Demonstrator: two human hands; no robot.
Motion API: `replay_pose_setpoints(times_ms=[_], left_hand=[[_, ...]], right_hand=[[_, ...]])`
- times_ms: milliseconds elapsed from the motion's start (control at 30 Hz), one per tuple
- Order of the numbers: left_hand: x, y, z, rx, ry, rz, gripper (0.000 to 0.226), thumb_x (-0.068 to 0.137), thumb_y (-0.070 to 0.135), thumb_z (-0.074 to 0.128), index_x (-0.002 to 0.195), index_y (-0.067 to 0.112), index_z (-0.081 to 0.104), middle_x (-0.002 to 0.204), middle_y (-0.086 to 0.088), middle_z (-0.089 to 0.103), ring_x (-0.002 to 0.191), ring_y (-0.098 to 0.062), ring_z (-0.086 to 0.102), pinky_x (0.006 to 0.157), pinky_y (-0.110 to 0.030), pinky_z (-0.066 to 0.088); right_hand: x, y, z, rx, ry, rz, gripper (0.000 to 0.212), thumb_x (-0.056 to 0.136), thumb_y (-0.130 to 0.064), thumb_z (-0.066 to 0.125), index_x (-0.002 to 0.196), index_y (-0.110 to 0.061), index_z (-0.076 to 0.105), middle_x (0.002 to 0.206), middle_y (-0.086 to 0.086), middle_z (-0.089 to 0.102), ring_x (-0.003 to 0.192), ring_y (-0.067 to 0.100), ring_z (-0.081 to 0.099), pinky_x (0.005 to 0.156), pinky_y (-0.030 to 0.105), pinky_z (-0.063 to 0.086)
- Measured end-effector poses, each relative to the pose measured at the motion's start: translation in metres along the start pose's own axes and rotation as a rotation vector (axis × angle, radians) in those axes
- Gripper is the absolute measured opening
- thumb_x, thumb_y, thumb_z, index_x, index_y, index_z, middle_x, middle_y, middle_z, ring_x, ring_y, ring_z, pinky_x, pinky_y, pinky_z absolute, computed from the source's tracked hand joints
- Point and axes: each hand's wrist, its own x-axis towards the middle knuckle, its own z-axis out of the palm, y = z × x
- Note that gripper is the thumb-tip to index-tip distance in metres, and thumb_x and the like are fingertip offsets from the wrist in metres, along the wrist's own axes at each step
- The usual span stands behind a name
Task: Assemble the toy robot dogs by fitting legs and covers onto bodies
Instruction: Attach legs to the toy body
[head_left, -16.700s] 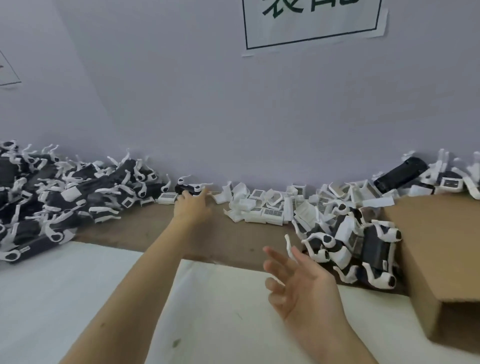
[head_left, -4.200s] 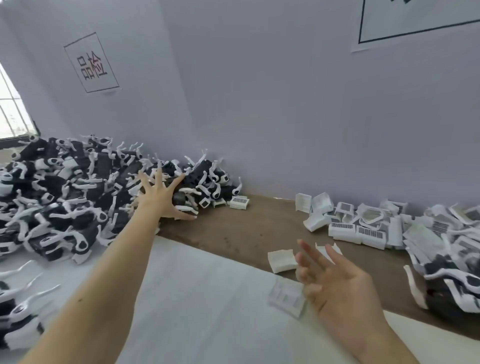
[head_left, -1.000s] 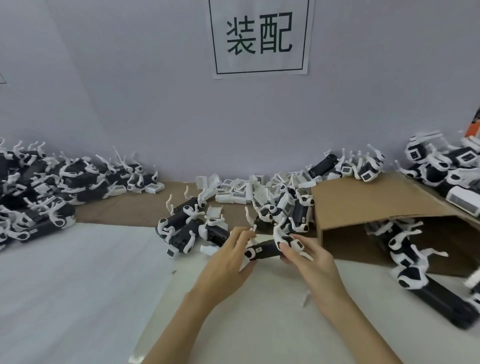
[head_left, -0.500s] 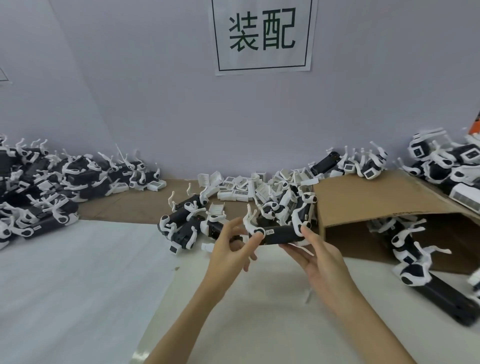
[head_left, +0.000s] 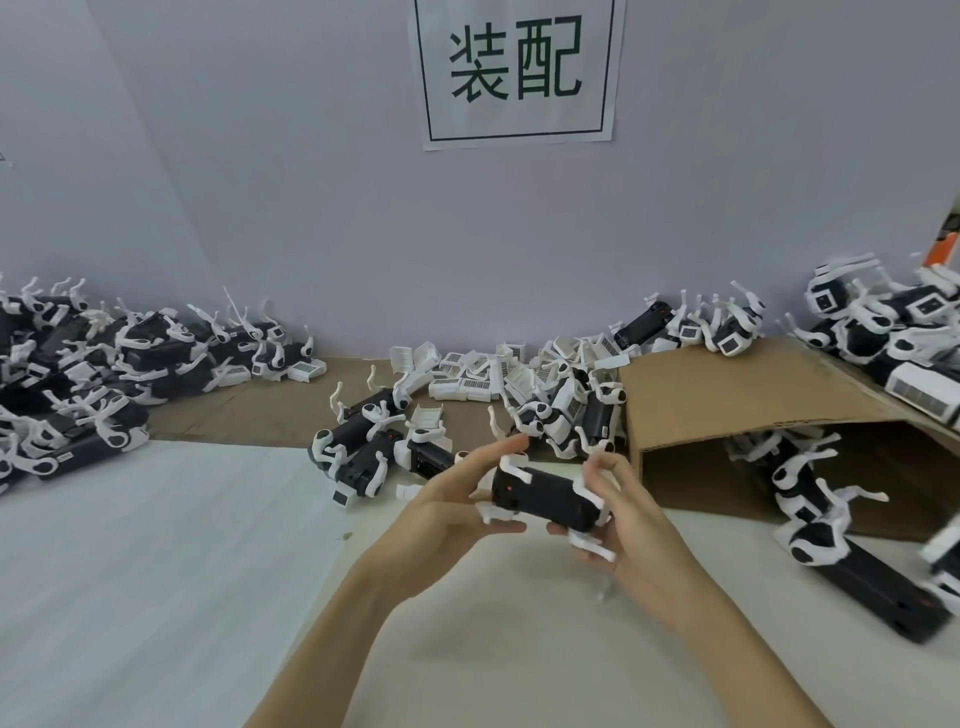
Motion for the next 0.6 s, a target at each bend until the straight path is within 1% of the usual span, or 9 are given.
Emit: replay_pose_setpoints(times_ms=[33,67,133,167,233,333,433,500,600], left_hand=[[0.001,-0.002,-0.001,-0.07,0.028,-0.009,0.083,0.077,-0.007,0.044,0.155,0.017,0.053,0.16,-0.009,0.051,0.132,-0.037,0.055,0.111,-0.056,0.049],[0.002,-0.004,-0.002,-0.154,0.069,-0.018,0.075,0.079,0.001,0.048,0.153,0.015,0.056,0.158,-0.012,0.052,0.133,-0.038,0.055,0.112,-0.061,0.048],[0.006,-0.006,-0.002,-0.298,0.194,-0.036,0.055,0.088,0.021,0.062,0.143,0.011,0.065,0.15,-0.021,0.058,0.125,-0.041,0.059,0.107,-0.065,0.052],[0.008,-0.007,0.0,-0.284,0.269,-0.055,0.05,0.094,0.035,0.067,0.137,0.01,0.069,0.143,-0.023,0.063,0.121,-0.041,0.064,0.101,-0.061,0.056],[0.01,-0.008,0.009,-0.076,0.36,-0.075,0.06,0.096,0.056,0.068,0.132,0.008,0.068,0.13,-0.02,0.072,0.112,-0.039,0.073,0.091,-0.045,0.061],[0.009,-0.008,0.018,0.088,0.445,-0.021,0.058,0.092,0.052,0.074,0.126,0.006,0.068,0.113,-0.014,0.077,0.09,-0.033,0.074,0.079,-0.033,0.059],[0.008,-0.007,0.019,0.125,0.561,0.057,0.033,0.099,0.034,0.074,0.119,0.007,0.073,0.104,-0.017,0.078,0.082,-0.033,0.069,0.081,-0.043,0.053],[0.008,-0.007,0.018,0.09,0.681,0.073,0.023,0.101,0.028,0.071,0.111,0.008,0.076,0.101,-0.018,0.079,0.084,-0.037,0.068,0.084,-0.048,0.046],[0.007,-0.003,0.02,0.188,0.681,0.054,0.043,0.105,0.049,0.058,0.103,0.013,0.08,0.106,-0.007,0.081,0.103,-0.031,0.075,0.093,-0.043,0.053]], right_hand=[[0.001,0.002,0.001,-0.011,0.008,-0.046,0.015,0.1,-0.03,0.066,0.115,-0.029,0.062,0.116,0.023,0.066,0.084,0.045,0.073,0.044,0.027,0.043],[0.003,0.003,0.0,-0.013,0.022,-0.093,0.028,0.094,-0.021,0.066,0.12,-0.032,0.063,0.11,0.023,0.065,0.08,0.043,0.069,0.046,0.029,0.044],[0.003,0.003,-0.001,-0.049,0.054,-0.165,0.045,0.082,-0.022,0.064,0.125,-0.037,0.064,0.105,0.021,0.064,0.08,0.035,0.066,0.055,0.035,0.05],[0.002,0.003,-0.001,-0.1,0.072,-0.202,0.048,0.081,-0.024,0.064,0.126,-0.037,0.063,0.109,0.017,0.065,0.086,0.03,0.068,0.061,0.034,0.054],[0.0,0.005,-0.001,-0.259,0.073,-0.281,0.049,0.081,-0.027,0.063,0.129,-0.036,0.061,0.118,0.002,0.068,0.103,0.02,0.069,0.071,0.03,0.057],[-0.002,0.007,0.003,-0.374,0.042,-0.329,0.042,0.086,-0.033,0.069,0.127,-0.035,0.064,0.116,-0.017,0.068,0.111,0.012,0.067,0.08,0.029,0.059],[-0.005,0.006,0.006,-0.296,0.055,-0.201,0.046,0.082,-0.053,0.078,0.125,-0.041,0.066,0.113,-0.01,0.071,0.109,0.015,0.072,0.1,0.036,0.055],[-0.008,0.006,0.006,-0.333,0.029,-0.152,0.046,0.079,-0.056,0.075,0.123,-0.043,0.069,0.116,0.003,0.073,0.108,0.019,0.073,0.108,0.041,0.051],[-0.007,0.009,0.008,-0.351,0.089,-0.163,0.035,0.081,-0.052,0.079,0.114,-0.043,0.074,0.111,-0.001,0.076,0.108,0.013,0.071,0.101,0.033,0.055]])
